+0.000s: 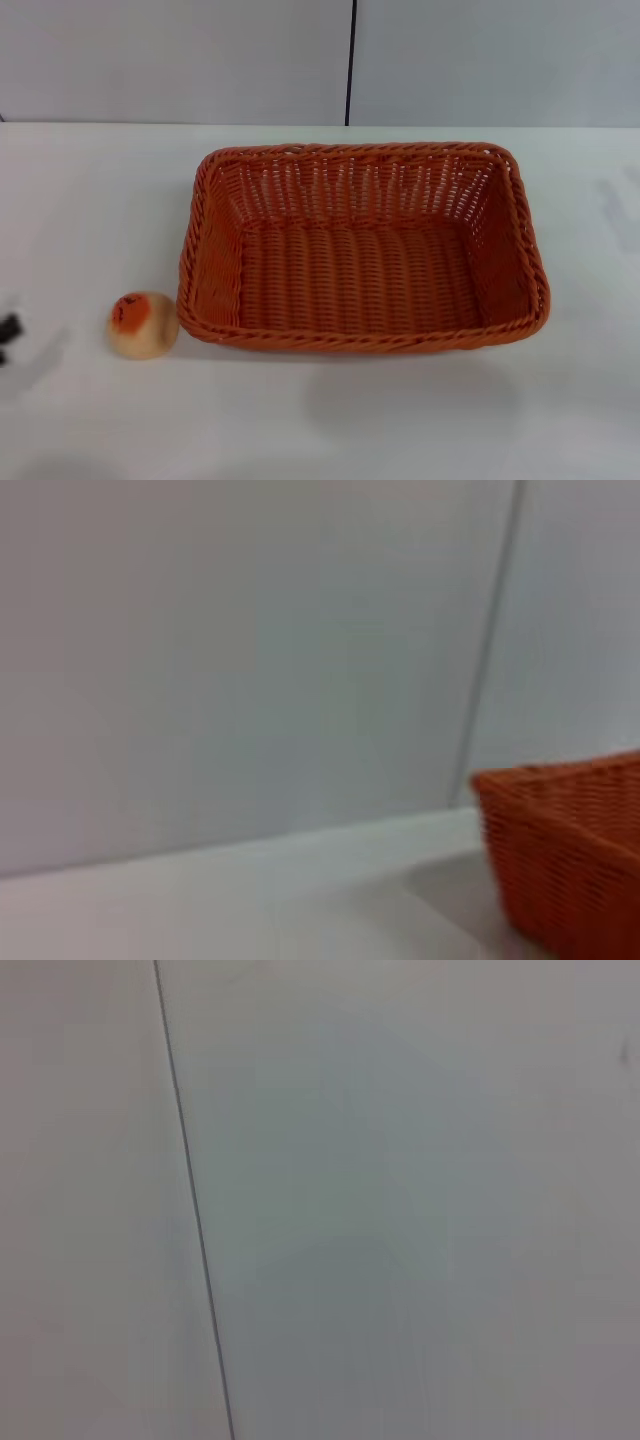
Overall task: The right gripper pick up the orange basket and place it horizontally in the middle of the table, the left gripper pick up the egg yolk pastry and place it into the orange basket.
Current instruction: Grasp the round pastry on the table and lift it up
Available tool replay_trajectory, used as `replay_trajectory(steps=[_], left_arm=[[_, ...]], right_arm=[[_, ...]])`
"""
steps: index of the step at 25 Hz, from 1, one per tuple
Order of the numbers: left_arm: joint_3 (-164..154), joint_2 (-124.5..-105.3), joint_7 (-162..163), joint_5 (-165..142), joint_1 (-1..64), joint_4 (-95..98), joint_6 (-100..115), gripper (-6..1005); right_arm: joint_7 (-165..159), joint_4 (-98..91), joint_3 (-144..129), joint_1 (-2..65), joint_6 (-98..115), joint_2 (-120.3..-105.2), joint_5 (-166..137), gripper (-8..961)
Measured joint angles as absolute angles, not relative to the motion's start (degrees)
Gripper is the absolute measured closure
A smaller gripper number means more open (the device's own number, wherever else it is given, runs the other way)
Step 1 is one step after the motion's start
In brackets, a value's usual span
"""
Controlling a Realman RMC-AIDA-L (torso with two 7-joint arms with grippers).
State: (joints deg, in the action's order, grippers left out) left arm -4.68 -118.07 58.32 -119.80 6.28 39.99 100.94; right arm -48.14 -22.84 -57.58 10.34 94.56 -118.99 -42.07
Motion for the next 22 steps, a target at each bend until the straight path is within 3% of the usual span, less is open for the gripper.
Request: replay_trajectory(steps=[22], left_arm=[[-8.3,-118.40,41.7,-124.5,13.2,15.8,86.9,174]], right_arm=[[-48.5,-22.4,-58.1,11.5,95.1,-119.00,-42.4,488]])
